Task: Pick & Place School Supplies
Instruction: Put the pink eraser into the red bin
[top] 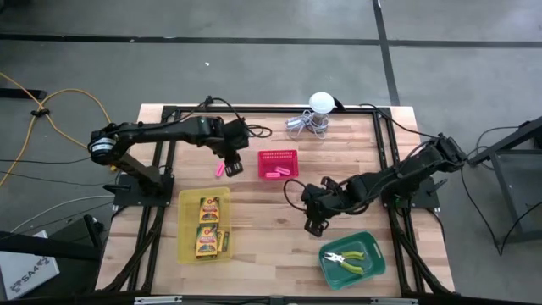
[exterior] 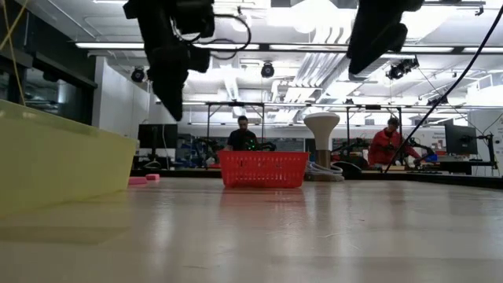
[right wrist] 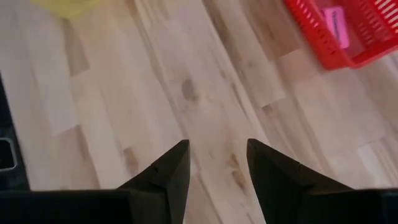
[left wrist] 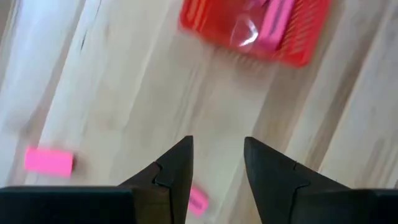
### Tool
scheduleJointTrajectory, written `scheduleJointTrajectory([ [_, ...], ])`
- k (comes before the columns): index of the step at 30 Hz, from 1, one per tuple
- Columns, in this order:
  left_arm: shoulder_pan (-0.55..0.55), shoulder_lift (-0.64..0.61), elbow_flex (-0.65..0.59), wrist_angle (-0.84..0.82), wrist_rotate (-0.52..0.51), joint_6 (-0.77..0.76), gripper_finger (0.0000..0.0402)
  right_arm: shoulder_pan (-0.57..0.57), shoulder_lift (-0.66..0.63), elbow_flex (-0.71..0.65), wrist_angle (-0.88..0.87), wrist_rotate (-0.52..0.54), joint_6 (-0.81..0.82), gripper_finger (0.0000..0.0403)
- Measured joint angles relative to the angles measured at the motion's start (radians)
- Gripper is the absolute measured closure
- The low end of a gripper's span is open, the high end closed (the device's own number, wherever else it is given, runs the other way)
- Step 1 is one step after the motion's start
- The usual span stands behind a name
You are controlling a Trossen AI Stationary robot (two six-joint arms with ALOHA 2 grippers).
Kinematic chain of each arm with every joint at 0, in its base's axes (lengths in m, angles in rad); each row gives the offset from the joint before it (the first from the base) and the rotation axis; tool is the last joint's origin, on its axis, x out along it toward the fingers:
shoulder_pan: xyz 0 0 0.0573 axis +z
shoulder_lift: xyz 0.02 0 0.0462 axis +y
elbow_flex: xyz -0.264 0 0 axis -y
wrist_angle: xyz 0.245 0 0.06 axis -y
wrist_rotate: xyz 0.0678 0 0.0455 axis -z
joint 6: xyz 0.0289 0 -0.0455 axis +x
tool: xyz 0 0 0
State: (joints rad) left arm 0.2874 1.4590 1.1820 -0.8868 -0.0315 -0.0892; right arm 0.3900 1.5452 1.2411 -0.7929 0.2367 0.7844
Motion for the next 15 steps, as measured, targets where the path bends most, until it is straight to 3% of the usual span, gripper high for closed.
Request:
scheduleJointTrajectory([
  [4,0.05,0.0,0.0,-0.032,-0.032,-0.062,0.0263,-0.029,0.0,0.0,0.002,-0.001,-0.033,0.0254],
  [7,0.094,0.0,0.0,-0.03,-0.079,-0.175,0.0263,-0.051,0.0,0.0,0.003,-0.003,-0.06,0.0254],
  [15,0.232,0.001,0.0,-0.028,-0.084,-0.481,0.0263,-0.087,0.0,0.0,0.004,-0.008,-0.158,0.0254],
])
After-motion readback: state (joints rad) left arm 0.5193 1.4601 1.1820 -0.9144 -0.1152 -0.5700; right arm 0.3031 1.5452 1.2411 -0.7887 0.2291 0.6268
